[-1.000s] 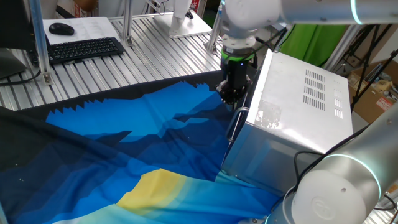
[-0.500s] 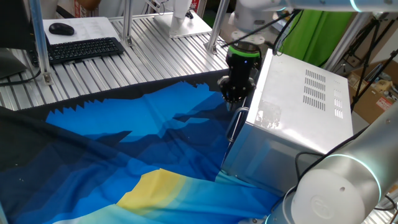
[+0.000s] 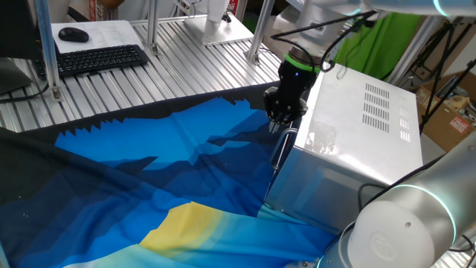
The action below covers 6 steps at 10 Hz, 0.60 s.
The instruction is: Open the microwave door
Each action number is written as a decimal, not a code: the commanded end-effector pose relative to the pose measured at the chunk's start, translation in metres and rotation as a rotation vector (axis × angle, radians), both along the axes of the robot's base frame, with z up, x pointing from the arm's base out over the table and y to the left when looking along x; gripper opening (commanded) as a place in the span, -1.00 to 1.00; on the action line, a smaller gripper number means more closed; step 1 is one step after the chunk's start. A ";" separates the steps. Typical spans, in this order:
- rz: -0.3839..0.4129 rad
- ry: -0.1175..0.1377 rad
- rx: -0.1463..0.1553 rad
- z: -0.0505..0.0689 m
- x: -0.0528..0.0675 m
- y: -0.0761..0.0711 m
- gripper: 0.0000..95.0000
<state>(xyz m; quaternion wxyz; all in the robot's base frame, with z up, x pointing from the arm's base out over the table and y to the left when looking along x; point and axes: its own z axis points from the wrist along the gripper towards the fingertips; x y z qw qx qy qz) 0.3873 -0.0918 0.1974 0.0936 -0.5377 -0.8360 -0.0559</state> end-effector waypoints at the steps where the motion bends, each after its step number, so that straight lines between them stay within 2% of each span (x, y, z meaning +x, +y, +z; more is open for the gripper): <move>1: -0.561 -0.011 -0.039 0.002 0.011 0.007 -1.00; 4: -0.702 -0.019 -0.123 0.000 0.021 0.012 -1.00; 5: -0.767 -0.018 -0.165 -0.002 0.027 0.015 -1.00; 6: -0.791 -0.016 -0.176 -0.004 0.030 0.016 -1.00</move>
